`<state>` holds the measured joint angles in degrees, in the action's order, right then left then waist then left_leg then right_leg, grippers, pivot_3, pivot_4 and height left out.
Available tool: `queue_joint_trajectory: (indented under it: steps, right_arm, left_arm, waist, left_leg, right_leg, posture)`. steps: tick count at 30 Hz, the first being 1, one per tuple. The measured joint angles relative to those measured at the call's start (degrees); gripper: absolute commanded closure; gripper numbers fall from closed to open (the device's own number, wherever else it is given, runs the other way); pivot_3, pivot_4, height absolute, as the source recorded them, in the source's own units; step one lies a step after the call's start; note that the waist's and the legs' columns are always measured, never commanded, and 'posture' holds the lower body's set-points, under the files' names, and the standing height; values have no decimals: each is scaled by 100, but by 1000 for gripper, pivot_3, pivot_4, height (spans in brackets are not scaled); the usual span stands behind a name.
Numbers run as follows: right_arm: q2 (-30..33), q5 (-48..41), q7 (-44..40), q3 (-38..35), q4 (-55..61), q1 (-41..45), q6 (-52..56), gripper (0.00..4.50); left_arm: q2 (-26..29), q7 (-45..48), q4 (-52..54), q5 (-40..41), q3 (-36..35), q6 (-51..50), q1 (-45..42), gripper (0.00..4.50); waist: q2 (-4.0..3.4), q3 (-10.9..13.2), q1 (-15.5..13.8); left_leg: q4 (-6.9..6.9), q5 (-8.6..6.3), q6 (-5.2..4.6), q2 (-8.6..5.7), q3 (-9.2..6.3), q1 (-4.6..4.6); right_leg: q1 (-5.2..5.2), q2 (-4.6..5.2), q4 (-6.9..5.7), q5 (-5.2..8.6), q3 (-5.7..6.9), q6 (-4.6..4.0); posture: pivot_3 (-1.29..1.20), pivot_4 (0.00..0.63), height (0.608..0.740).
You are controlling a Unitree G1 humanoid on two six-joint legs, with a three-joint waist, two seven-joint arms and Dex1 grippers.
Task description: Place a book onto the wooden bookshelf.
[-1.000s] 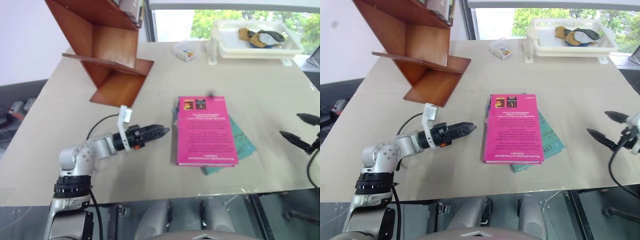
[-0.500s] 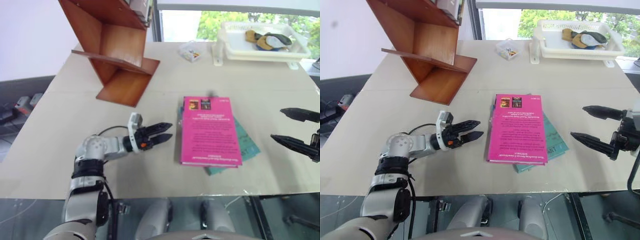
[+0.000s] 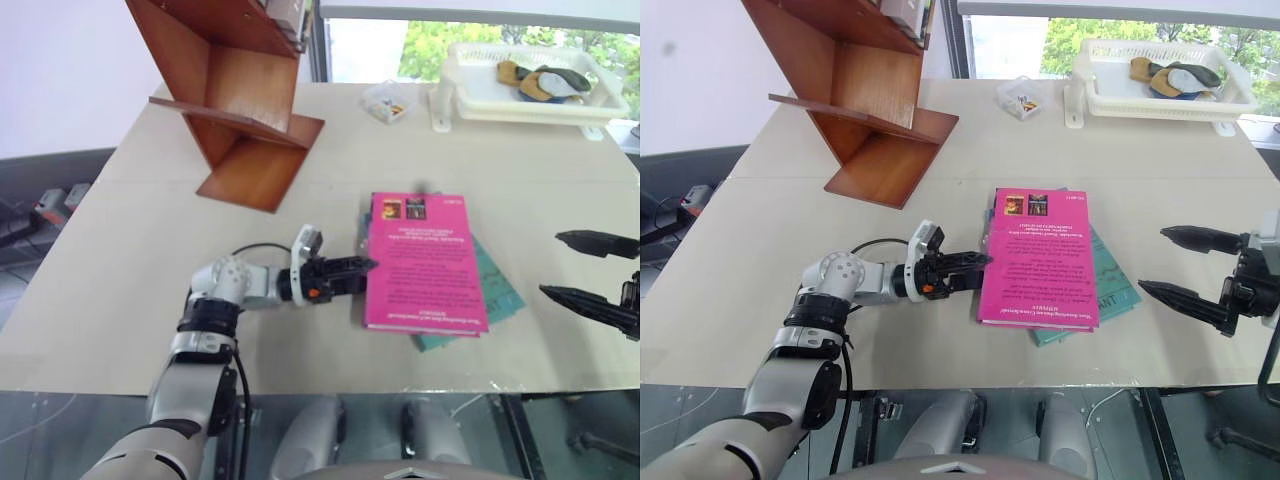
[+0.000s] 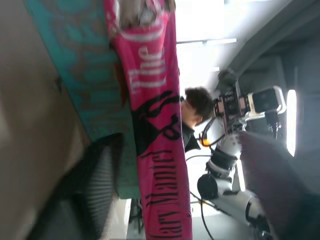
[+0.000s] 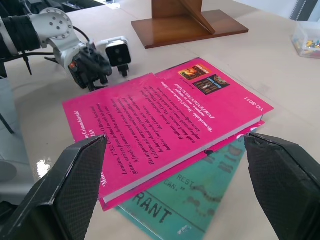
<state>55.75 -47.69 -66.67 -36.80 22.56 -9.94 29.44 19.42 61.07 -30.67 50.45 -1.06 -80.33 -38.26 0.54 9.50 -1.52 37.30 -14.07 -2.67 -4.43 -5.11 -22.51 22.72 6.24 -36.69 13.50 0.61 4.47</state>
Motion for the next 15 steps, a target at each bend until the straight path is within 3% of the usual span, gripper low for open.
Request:
queue_joint_trajectory:
  steps: [5,15]
  right_arm:
    - [-8,17,27,-40,0,-28,-1,0]
    - [-10,-98,-39,-38,-10,104,46,0]
  left_arm:
    - [14,286,-12,-155,99,87,-14,4425]
    - [59,478,-162,-250,-62,291,-38,4471]
  waist:
    - [0,0,-4]
    - [1,1,46]
  left_leg:
    - [0,0,0,0,-5,-5]
    - [0,0,-1,1,-10,-7]
  right_leg:
    - [1,1,2,0,2,0]
    - [3,1,2,0,5,0]
  posture:
    - [0,150,740]
    - [0,150,740]
